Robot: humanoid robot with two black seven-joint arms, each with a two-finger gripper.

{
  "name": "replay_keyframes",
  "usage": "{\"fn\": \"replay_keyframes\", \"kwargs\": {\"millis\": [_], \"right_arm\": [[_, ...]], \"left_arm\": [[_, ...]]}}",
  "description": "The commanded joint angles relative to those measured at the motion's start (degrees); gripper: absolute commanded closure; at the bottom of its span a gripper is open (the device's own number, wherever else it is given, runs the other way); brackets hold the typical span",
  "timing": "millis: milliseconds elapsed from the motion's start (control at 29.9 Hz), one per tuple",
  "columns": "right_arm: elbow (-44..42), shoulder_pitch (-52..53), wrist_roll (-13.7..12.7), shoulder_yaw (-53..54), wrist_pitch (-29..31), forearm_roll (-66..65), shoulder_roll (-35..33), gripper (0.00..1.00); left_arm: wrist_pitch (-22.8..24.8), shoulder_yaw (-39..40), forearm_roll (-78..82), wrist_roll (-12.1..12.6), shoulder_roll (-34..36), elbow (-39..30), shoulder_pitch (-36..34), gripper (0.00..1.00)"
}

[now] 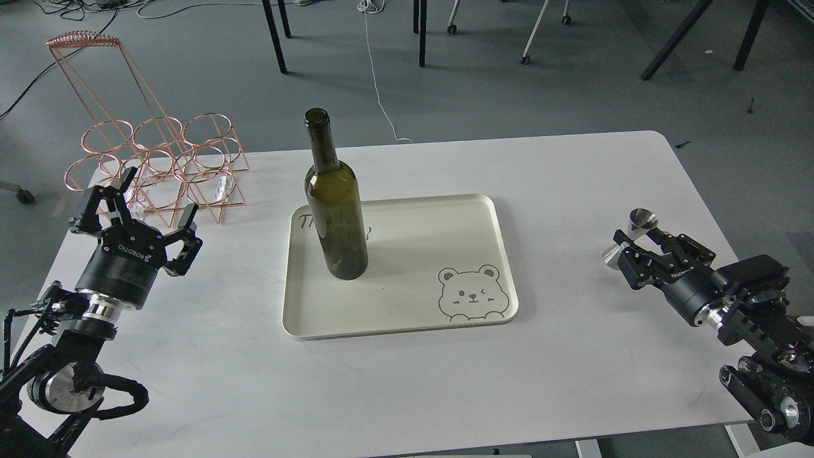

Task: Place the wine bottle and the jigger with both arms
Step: 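Lower the jigger onto the table beside the tray and release, then raise the open right gripper away from the jigger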

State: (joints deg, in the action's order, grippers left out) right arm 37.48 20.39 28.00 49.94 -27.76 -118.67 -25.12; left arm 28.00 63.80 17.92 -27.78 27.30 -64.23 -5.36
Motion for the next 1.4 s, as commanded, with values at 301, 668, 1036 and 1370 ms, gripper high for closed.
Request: {"fn": "replay_keyframes", "kwargs": {"millis": [301,668,1036,1370], "right_arm": [[12.0,-5.5,0.0,-4.3,0.3,0.1,-12.7,0.04],[32.8,-14.7,0.0,-10.2,1.5,21.2,-26.9,0.03],[47.1,1.7,0.0,-14.2,13.5,69.6,-23.0,0.02],[35.1,16.0,0.0,-13.8,20.4,99.0,-8.3,0.02]], "left_arm": [[0.0,0.1,-0.1,-0.1,-0.1,0.0,0.2,0.01],[0.0,0.1,-0.1,0.0,0.3,0.0,0.2,0.01],[0.0,0.1,-0.1,-0.1,1.4,-0.9,0.3,0.01],[0.0,0.1,0.0,-0.1,2.1,-0.9,0.4,0.01]]}}
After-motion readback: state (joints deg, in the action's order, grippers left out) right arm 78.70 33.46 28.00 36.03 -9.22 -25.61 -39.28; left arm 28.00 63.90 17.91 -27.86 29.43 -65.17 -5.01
